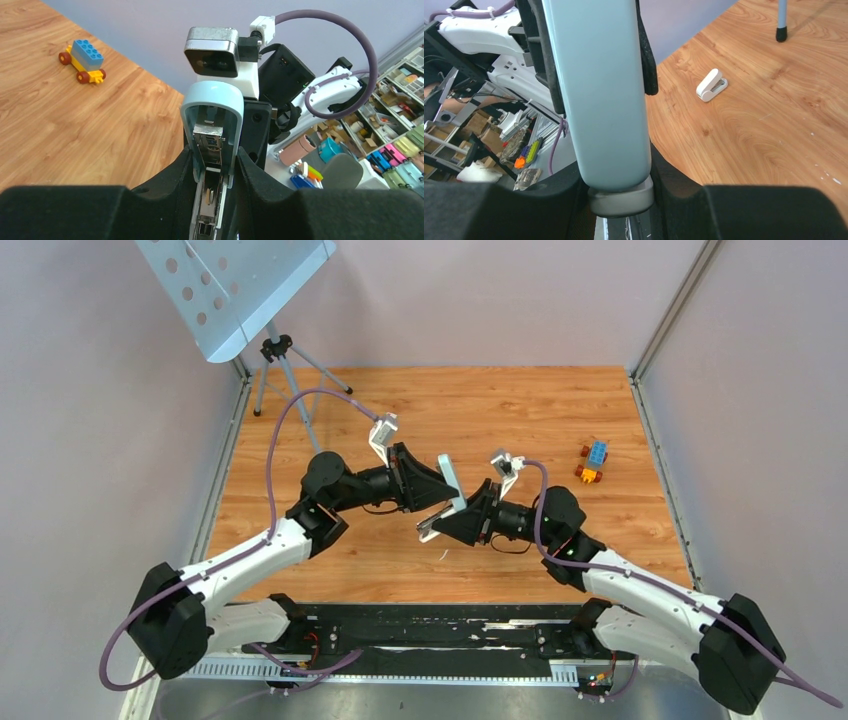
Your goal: Load the staples into the stapler
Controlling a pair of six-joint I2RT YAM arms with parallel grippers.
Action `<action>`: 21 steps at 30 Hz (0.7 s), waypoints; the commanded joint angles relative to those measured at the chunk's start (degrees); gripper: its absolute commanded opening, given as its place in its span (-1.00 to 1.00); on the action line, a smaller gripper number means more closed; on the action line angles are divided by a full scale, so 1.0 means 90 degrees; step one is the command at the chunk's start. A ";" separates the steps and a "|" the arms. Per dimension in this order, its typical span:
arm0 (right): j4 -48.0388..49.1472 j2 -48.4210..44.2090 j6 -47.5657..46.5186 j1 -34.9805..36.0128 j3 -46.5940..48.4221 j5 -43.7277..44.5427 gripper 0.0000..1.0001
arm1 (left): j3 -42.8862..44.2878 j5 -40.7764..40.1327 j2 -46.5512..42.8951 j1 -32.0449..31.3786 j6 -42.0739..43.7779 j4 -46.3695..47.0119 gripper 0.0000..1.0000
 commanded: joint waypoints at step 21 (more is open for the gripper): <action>-0.6059 -0.3759 -0.0352 0.0012 0.0309 0.3249 1.00 | 0.2551 -0.5172 0.2480 -0.0207 0.1533 -0.3069 -1.00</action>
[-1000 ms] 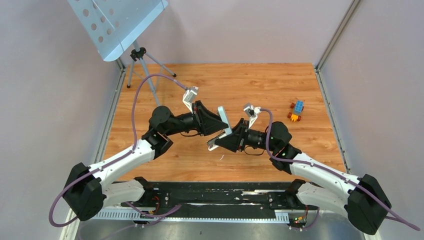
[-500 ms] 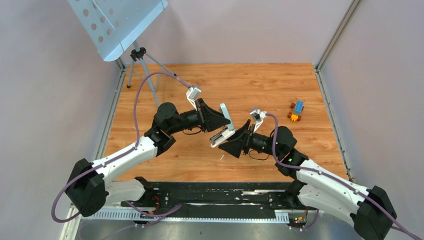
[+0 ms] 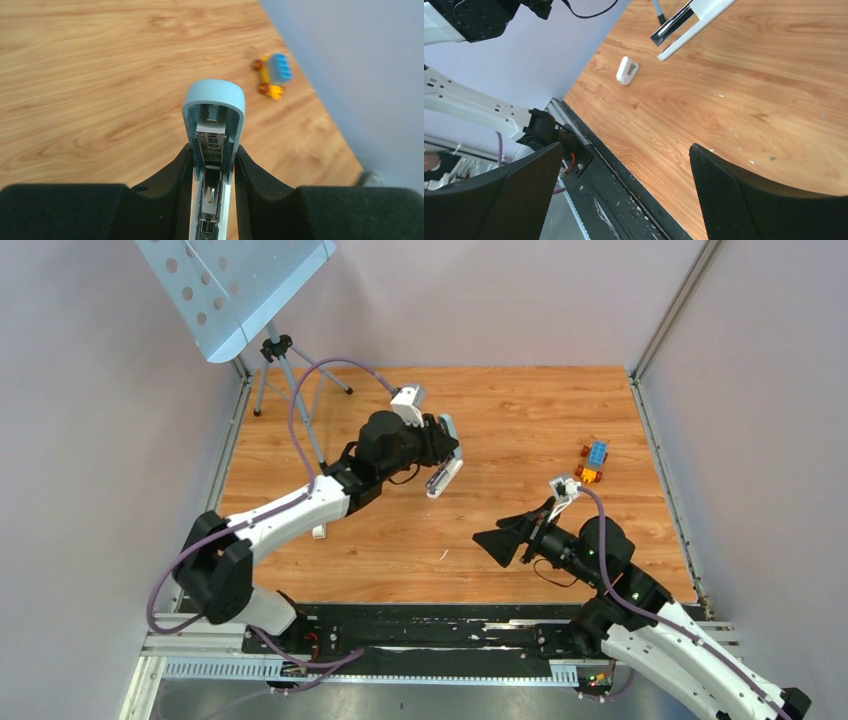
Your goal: Load the staples into the stapler
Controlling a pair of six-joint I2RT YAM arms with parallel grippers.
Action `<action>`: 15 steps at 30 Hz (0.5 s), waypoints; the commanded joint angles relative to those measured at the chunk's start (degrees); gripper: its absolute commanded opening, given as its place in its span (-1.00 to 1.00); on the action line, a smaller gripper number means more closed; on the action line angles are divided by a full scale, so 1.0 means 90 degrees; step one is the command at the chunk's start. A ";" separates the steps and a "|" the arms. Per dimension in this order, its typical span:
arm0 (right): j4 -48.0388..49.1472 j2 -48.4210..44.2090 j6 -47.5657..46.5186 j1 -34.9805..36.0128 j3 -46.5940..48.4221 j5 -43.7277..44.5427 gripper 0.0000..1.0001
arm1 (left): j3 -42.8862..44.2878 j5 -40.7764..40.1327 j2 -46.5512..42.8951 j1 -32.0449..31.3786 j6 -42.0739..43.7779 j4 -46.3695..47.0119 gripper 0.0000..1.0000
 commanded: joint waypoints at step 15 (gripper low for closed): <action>-0.3561 -0.0460 -0.0120 0.0011 0.1335 0.2275 1.00 | 0.3971 -0.5136 0.4184 -0.0952 0.0192 -0.1032 -1.00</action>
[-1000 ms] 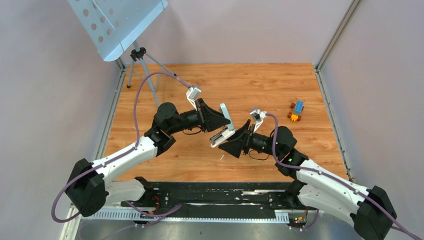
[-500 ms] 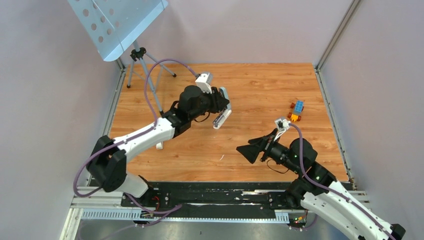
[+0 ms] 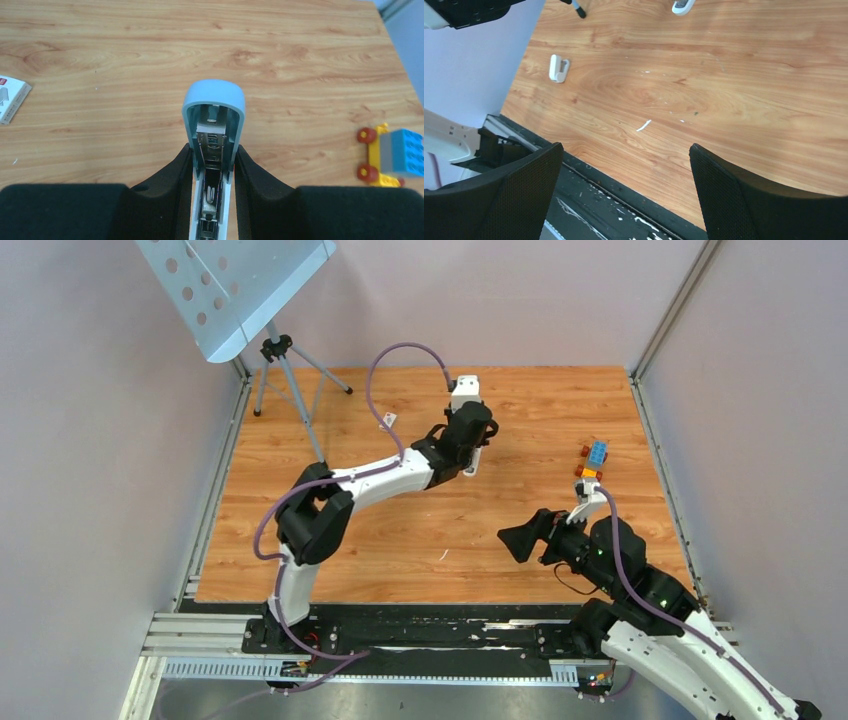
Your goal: Load the staples into the stapler
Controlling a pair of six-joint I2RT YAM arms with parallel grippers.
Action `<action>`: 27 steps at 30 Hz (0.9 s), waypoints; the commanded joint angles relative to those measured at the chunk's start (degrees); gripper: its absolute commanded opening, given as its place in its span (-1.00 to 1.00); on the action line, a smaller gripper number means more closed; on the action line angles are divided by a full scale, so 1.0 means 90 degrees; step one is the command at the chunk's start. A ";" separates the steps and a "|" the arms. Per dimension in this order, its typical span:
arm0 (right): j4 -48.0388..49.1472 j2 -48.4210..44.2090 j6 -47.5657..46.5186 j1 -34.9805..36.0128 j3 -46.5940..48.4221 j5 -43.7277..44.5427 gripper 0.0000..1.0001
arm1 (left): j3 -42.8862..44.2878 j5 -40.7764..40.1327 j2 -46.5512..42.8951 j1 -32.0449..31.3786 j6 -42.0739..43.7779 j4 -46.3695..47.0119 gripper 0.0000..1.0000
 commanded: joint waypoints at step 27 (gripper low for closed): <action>-0.1657 -0.0554 -0.0577 0.0014 0.0976 0.1559 1.00 | 0.2026 -0.1758 0.2516 -0.0074 -0.0202 -0.0192 -0.73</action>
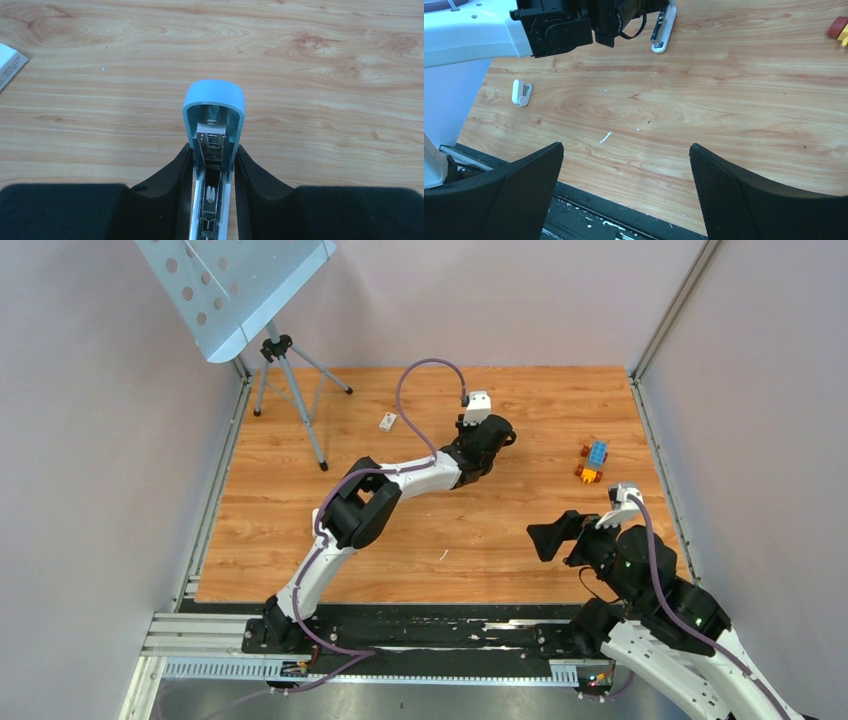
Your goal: Load the staples into the stapler
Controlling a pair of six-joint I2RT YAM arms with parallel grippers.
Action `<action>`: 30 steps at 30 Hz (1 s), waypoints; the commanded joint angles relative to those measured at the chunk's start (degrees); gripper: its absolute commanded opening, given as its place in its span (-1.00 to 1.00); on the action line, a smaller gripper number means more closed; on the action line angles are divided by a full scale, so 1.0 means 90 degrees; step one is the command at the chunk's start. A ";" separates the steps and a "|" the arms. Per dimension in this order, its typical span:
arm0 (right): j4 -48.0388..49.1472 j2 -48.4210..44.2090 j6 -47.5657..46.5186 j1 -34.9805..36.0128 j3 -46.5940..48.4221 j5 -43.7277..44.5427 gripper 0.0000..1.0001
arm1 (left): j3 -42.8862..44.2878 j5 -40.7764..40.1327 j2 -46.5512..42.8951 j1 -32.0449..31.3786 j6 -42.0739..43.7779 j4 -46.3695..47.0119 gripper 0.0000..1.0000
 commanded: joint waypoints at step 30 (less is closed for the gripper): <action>-0.0628 -0.0320 -0.0091 0.0016 0.0421 0.0379 1.00 | -0.1279 0.0783 -0.1898 -0.0028 -0.0132 -0.0102 0.47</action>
